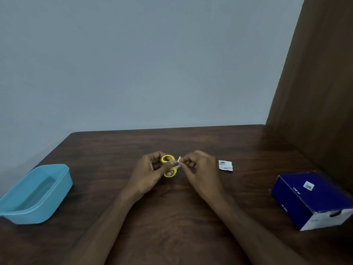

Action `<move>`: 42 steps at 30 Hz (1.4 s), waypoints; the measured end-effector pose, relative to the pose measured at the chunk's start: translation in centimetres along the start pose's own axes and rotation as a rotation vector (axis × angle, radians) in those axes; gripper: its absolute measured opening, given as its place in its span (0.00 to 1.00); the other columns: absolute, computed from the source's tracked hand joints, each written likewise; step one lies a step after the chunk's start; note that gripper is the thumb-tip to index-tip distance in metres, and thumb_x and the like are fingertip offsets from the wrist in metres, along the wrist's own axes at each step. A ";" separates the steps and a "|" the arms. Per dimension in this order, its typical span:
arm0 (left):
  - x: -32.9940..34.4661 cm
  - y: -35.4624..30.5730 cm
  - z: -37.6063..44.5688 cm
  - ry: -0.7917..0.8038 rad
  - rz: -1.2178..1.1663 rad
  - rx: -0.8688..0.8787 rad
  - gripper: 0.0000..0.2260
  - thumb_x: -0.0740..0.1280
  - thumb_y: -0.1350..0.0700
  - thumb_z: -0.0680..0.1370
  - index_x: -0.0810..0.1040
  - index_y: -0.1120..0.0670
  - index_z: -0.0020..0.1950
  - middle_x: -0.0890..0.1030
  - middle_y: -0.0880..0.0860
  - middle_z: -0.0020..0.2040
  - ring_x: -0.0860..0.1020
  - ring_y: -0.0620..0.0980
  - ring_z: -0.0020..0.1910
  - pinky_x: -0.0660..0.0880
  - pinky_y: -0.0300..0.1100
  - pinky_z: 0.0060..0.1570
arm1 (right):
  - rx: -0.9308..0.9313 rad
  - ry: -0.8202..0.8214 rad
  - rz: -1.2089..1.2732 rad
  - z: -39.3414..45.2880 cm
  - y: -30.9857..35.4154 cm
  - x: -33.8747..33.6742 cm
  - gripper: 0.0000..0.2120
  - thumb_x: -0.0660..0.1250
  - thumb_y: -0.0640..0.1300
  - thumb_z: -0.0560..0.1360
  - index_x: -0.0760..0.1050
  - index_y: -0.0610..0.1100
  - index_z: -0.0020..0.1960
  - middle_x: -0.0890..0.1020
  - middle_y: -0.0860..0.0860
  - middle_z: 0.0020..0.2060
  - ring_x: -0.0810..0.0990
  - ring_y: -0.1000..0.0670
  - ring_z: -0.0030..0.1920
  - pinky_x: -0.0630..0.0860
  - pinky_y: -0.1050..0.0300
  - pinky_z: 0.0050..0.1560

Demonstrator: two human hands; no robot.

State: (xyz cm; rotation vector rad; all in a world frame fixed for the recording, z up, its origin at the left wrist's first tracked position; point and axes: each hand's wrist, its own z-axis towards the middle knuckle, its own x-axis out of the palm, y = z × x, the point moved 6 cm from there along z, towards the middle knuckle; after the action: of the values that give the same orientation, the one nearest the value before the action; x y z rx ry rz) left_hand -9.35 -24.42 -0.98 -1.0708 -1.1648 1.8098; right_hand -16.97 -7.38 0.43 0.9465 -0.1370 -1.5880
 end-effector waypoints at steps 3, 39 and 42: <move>0.0 0.0 0.0 -0.010 0.031 0.002 0.03 0.75 0.55 0.81 0.86 0.54 0.50 0.89 0.51 0.45 0.86 0.44 0.43 0.78 0.43 0.48 | 0.008 -0.041 -0.026 0.2 -0.5 -0.8 0.07 0.80 0.39 0.73 0.84 0.49 0.42 0.81 0.56 0.37 0.76 0.64 0.36 0.69 0.73 0.40; 1.6 -1.6 -1.0 0.141 0.678 0.328 0.22 0.65 0.41 0.79 0.76 0.38 0.73 0.74 0.33 0.71 0.71 0.40 0.72 0.73 0.51 0.68 | 0.257 -0.233 0.130 0.9 -2.7 -3.5 0.07 0.76 0.44 0.79 0.82 0.48 0.43 0.86 0.59 0.37 0.83 0.57 0.39 0.75 0.68 0.39; 2.1 -0.4 -0.9 0.198 0.888 0.251 0.33 0.56 0.35 0.77 0.60 0.36 0.84 0.61 0.31 0.81 0.60 0.39 0.79 0.64 0.49 0.73 | 0.193 -0.104 0.057 0.6 -2.3 -2.3 0.06 0.73 0.44 0.80 0.79 0.47 0.45 0.85 0.58 0.39 0.83 0.57 0.42 0.76 0.61 0.44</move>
State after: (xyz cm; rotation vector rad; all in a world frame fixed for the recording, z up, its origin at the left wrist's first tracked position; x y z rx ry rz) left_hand -9.35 -22.13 -1.40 -1.7202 -0.3096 2.3296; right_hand -19.25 -5.02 0.68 0.9995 -0.3926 -1.5914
